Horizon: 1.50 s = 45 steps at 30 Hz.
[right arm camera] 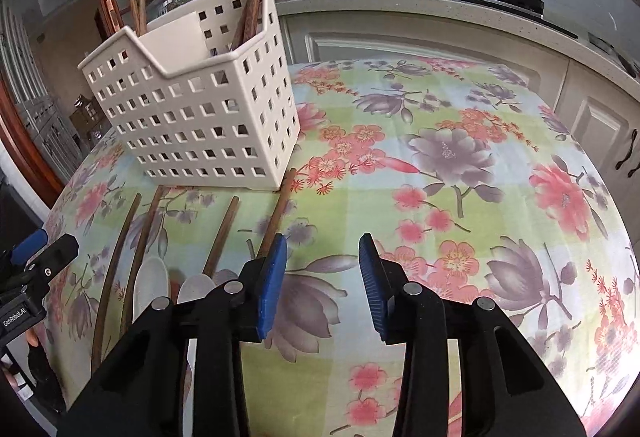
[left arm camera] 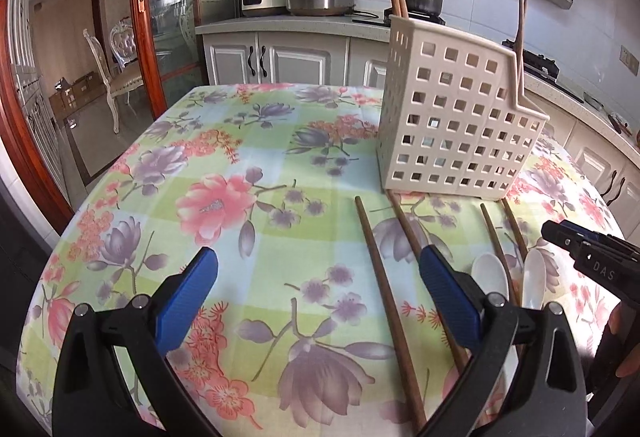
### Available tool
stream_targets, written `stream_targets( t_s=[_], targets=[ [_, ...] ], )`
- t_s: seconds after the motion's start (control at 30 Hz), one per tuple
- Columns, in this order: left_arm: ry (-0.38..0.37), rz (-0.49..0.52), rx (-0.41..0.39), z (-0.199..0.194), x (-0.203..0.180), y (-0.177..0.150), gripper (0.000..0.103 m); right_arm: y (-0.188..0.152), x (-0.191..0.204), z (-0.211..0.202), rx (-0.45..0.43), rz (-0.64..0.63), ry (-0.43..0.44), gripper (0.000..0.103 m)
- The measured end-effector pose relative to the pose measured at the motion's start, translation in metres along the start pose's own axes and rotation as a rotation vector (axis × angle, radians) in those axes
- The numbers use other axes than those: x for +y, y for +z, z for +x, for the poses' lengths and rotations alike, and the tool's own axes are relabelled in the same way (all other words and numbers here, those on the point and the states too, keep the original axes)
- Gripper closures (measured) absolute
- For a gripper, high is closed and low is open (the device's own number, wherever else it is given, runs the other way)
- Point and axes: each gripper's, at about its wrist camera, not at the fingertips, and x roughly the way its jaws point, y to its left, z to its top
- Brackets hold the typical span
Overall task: Organize utensils
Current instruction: 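Move both open tools back down to the remaining chopsticks, then grasp a chopstick with the right tool while the left tool grasps another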
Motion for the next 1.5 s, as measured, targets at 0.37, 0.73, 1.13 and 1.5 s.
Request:
stream_targets(
  t_s=[0.37, 0.73, 1.13, 1.5],
  targets=[
    [-0.052, 0.016, 0.060, 0.007, -0.004, -0.006, 0.016, 0.005, 0.027, 0.018, 0.064, -0.096, 0.021, 0.078],
    [-0.056, 0.077, 0.122, 0.020, -0.020, -0.012, 0.029, 0.009, 0.023, 0.021, 0.091, -0.144, -0.029, 0.092],
    [-0.091, 0.065, 0.167, 0.034, -0.026, -0.009, 0.055, -0.007, 0.003, 0.005, 0.060, -0.106, -0.015, 0.096],
    [-0.069, 0.093, 0.185, 0.041, -0.033, -0.001, 0.094, -0.006, 0.008, 0.006, 0.070, -0.147, -0.038, 0.095]
  ],
)
